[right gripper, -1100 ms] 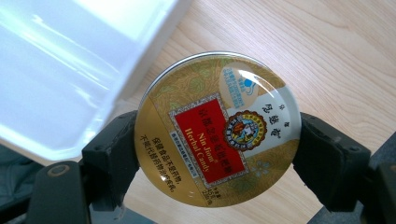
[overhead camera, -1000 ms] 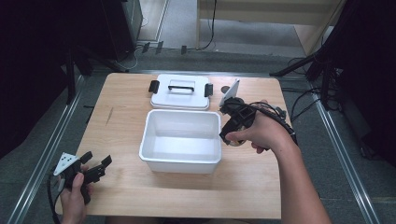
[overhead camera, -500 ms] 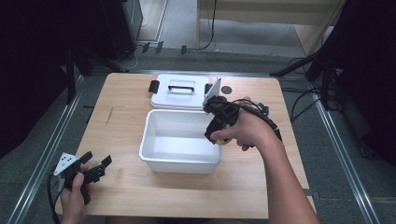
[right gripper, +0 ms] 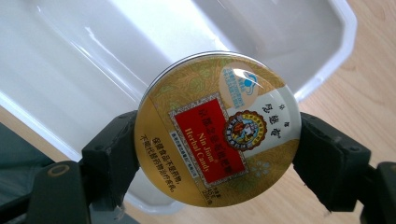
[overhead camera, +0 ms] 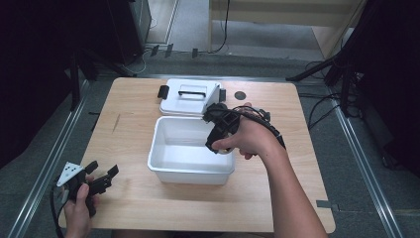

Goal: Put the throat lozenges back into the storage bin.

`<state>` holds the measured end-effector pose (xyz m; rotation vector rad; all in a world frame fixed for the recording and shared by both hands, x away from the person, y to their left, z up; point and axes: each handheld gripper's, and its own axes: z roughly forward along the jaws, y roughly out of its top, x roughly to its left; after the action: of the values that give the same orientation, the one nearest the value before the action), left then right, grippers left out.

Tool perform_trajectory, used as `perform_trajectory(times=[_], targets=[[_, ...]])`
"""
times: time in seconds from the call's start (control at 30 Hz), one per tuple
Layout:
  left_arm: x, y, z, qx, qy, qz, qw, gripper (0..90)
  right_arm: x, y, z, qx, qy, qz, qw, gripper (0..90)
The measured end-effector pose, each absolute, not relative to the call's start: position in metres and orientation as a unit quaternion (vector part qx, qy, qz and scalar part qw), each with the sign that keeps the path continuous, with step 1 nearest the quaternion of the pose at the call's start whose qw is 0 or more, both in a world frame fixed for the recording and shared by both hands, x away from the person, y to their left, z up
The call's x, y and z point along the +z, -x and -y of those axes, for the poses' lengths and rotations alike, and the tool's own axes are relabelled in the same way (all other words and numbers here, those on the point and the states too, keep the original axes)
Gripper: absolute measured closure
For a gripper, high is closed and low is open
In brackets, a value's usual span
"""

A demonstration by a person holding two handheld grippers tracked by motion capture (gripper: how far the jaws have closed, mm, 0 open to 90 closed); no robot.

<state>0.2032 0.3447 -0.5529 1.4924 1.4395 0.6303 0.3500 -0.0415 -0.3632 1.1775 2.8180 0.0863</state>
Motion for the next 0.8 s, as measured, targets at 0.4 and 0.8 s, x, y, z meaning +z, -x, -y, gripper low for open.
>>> perform_trajectory(times=[0.4,0.8], targets=[[-0.553,-0.203,-0.345,0.257,-0.608,-0.587,0.468,14.6,-0.376,-0.342,0.032,0.053,-0.229,-0.968,0.087,20.8],[-0.553,-0.203,-0.345,0.258,-0.608,-0.586,0.469,14.5,-0.399,-0.346,0.036,0.059,-0.21,-0.973,0.081,20.7]])
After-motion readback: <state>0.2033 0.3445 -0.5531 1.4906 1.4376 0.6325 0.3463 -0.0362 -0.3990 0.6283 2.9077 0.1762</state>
